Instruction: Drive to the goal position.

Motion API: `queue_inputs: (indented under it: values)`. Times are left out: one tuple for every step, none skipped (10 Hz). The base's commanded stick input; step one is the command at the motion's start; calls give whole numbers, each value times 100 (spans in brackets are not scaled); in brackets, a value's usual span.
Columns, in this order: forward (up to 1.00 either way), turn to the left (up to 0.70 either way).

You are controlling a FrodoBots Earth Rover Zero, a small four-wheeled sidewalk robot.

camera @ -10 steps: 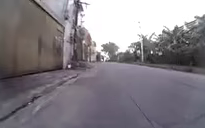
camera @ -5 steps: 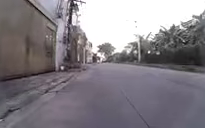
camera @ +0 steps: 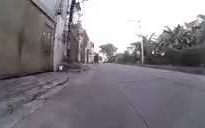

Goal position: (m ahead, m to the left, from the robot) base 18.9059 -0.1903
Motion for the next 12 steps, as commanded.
queue_inputs:
  values:
    - [100,0]
    - [100,0]
    - [100,0]
    - [100,0]
    - [100,0]
    - [100,0]
    - [100,0]
    - [100,0]
    - [100,0]
    - [100,0]
    - [100,0]
    - [100,0]
